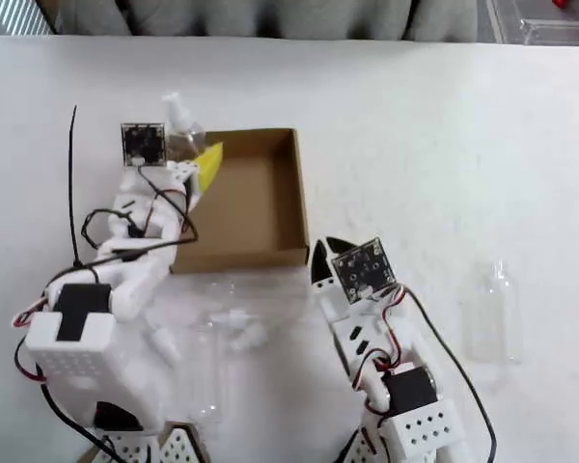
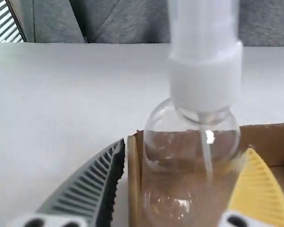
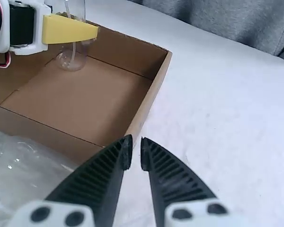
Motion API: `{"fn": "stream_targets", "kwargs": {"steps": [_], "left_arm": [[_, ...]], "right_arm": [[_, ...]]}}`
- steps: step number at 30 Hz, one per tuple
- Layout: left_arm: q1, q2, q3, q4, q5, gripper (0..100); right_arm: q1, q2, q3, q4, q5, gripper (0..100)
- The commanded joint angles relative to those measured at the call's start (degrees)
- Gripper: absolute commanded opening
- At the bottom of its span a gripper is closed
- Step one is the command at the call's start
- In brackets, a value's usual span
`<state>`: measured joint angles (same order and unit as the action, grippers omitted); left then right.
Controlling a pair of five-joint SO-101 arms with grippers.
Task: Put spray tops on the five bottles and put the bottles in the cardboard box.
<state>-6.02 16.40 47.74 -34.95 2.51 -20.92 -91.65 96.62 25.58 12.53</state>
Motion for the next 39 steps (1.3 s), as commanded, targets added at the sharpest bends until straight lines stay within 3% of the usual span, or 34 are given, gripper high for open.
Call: {"fn": "stream_targets", "kwargs": {"steps": [1, 13, 22, 27, 33, 39], "left_arm": [[-0.04, -10.07, 2.64, 4.84, 0.70, 35], [-0.48, -32.22, 9.67, 29.19, 0.26, 35], [-0.66, -57.19, 14.51, 59.08, 0.26, 35], [-4.26, -69.23, 14.15, 75.25, 0.26, 35], [-11.38, -78.99, 14.51, 86.95, 0.18, 35], [-13.14, -83.91, 14.51, 97.85, -3.52, 35]], "right_arm": [[0.75, -0.66, 0.53, -0.40, 0.09, 1.5], [0.75, -0.57, 0.53, -0.04, 0.09, 1.5], [0.75, -0.40, 0.53, -0.04, 0.09, 1.5], [0.75, -0.31, 0.53, 0.04, 0.09, 1.5], [0.75, -0.31, 0.53, 0.04, 0.09, 1.5], [0.75, -0.31, 0.53, 0.13, 0.09, 1.5]]}}
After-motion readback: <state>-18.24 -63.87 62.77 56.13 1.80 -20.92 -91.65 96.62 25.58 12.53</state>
